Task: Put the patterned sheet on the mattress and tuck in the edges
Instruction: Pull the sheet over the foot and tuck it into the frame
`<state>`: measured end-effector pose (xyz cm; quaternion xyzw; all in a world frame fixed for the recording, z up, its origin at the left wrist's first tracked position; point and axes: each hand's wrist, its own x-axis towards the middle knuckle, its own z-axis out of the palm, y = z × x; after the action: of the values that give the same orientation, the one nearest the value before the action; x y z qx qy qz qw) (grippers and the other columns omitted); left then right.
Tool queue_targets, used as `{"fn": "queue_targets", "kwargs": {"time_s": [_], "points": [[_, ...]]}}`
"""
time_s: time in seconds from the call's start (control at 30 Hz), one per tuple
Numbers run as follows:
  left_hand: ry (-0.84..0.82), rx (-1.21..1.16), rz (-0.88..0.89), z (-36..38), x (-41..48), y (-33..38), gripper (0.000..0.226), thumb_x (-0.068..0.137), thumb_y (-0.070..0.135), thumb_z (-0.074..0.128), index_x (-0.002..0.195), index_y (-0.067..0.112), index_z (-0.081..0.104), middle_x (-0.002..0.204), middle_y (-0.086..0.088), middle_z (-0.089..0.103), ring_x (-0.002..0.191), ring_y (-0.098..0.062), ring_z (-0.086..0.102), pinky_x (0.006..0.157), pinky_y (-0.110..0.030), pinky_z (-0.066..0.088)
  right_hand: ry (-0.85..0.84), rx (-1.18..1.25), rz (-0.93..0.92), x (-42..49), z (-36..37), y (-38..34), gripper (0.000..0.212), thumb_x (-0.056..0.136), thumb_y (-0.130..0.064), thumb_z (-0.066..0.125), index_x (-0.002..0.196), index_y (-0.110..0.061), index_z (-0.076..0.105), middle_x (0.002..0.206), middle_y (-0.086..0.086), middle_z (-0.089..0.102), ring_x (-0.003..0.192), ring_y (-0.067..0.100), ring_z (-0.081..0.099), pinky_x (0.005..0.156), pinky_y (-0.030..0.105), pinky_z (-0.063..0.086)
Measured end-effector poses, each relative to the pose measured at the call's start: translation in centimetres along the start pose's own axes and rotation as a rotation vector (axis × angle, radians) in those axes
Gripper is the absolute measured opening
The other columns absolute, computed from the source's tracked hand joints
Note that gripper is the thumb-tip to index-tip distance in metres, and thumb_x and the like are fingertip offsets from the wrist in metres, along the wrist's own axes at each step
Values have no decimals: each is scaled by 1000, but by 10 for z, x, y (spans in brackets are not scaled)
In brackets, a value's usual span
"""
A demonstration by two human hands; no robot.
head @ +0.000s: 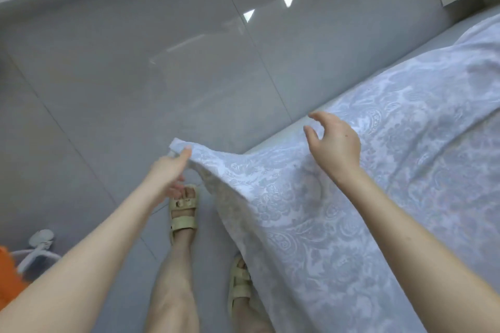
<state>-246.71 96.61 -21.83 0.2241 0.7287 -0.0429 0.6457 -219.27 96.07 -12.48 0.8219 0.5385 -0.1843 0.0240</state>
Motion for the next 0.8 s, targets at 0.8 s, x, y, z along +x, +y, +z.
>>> {"fn": "queue_targets", "kwargs": {"time_s": [0.8], "points": [[295,-98,58,129,0,-22,40,96,28,43,109,-7,59,104,-24,64,93,-40,62,70,-40,50,-97,45,336,-98,35,143,61,93,-51,43,147,-26,30,154,3,29,141,19,27,109,38,31]]}}
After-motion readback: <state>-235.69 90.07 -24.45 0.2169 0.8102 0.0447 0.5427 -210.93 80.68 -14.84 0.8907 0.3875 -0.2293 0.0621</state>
